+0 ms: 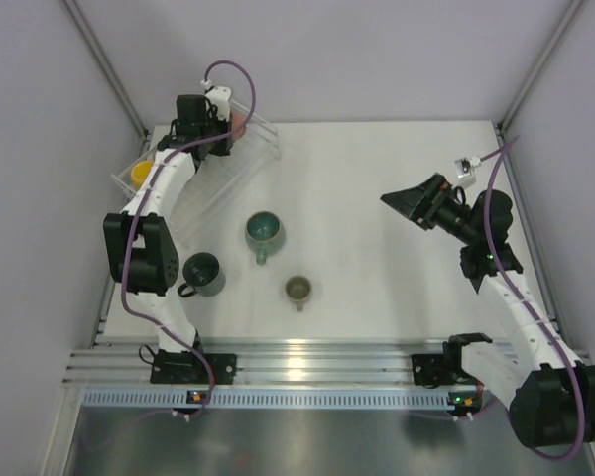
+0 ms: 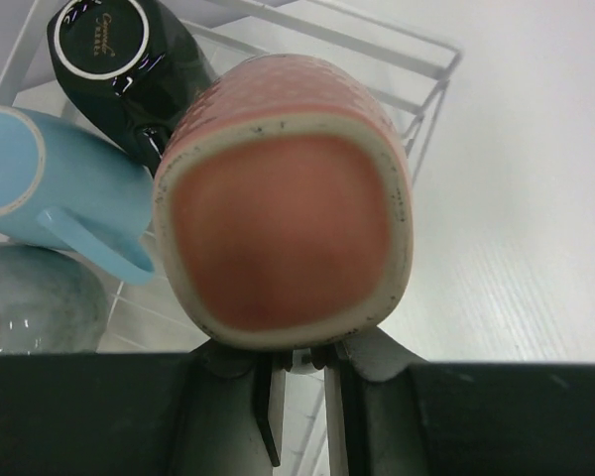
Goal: Load the cups into the dish rack
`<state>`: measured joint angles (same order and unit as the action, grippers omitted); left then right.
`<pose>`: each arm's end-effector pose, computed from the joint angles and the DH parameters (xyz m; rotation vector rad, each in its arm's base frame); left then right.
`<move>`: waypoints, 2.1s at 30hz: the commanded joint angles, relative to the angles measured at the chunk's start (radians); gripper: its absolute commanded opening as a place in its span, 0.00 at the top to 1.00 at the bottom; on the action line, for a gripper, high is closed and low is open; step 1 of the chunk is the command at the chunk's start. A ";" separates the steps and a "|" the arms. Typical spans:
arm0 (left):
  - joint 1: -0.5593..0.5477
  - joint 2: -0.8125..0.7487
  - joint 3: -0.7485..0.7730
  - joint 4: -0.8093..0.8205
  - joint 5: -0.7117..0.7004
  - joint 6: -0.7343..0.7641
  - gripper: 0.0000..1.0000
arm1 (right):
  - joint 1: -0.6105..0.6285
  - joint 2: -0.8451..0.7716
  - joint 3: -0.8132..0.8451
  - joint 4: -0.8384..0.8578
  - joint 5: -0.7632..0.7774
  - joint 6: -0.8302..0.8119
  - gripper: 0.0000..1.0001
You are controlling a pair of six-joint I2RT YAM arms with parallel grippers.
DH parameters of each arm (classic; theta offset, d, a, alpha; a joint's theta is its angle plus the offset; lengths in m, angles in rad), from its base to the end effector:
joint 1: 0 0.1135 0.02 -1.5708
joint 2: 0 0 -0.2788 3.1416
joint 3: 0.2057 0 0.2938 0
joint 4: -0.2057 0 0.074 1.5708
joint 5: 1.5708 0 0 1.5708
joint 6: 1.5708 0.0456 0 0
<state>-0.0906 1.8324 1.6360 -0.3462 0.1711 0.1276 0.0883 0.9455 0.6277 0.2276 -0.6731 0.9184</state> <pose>0.4850 -0.0519 0.3241 0.3307 2.0825 -0.1586 0.2545 0.0511 0.2968 0.1917 1.8068 1.2931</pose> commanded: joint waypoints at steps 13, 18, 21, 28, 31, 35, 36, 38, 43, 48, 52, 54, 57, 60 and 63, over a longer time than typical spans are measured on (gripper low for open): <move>0.009 0.188 0.180 0.003 -0.015 0.061 1.00 | -0.013 -0.047 0.073 -0.086 0.030 -0.096 0.01; 0.009 0.244 0.203 0.003 -0.009 0.063 1.00 | -0.012 -0.045 0.075 -0.089 0.032 -0.101 0.01; 0.006 0.274 0.219 0.004 -0.001 0.060 0.96 | -0.013 -0.044 0.079 -0.094 0.035 -0.105 0.01; -0.021 0.327 0.251 0.000 -0.013 0.069 0.89 | -0.016 -0.042 0.072 -0.103 0.043 -0.122 0.00; -0.029 0.346 0.262 0.000 -0.021 0.069 0.87 | -0.015 -0.037 0.075 -0.105 0.044 -0.124 0.01; -0.032 0.360 0.266 -0.001 -0.030 0.069 0.84 | -0.015 -0.027 0.092 -0.116 0.047 -0.136 0.01; -0.032 0.361 0.266 -0.002 -0.028 0.067 0.82 | -0.016 -0.027 0.095 -0.119 0.049 -0.139 0.01; -0.034 0.363 0.266 -0.001 -0.035 0.069 0.80 | -0.018 -0.027 0.096 -0.120 0.052 -0.142 0.01; -0.037 0.357 0.262 -0.005 -0.051 0.067 0.73 | -0.019 -0.017 0.099 -0.122 0.052 -0.142 0.01; -0.038 0.331 0.245 -0.005 -0.055 0.072 0.69 | -0.019 -0.016 0.113 -0.137 0.058 -0.151 0.00; -0.038 0.317 0.237 -0.007 -0.058 0.066 0.62 | -0.018 -0.008 0.138 -0.181 0.075 -0.176 0.01; -0.038 0.301 0.231 -0.007 -0.058 0.060 0.60 | -0.016 -0.004 0.150 -0.209 0.082 -0.190 0.01; -0.038 0.277 0.222 -0.007 -0.061 0.050 0.59 | 0.008 0.024 0.190 -0.296 0.121 -0.226 0.01; -0.038 0.248 0.217 -0.007 -0.055 0.034 0.56 | 0.042 0.035 0.216 -0.335 0.176 -0.253 0.01; -0.038 0.214 0.222 -0.007 -0.090 0.009 0.55 | 0.134 0.059 0.259 -0.407 0.282 -0.286 0.03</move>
<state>-0.1261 2.1529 1.8492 -0.3912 0.1093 0.1673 0.1474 0.9871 0.8074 -0.1051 -0.4988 0.6941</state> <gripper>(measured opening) 0.444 0.976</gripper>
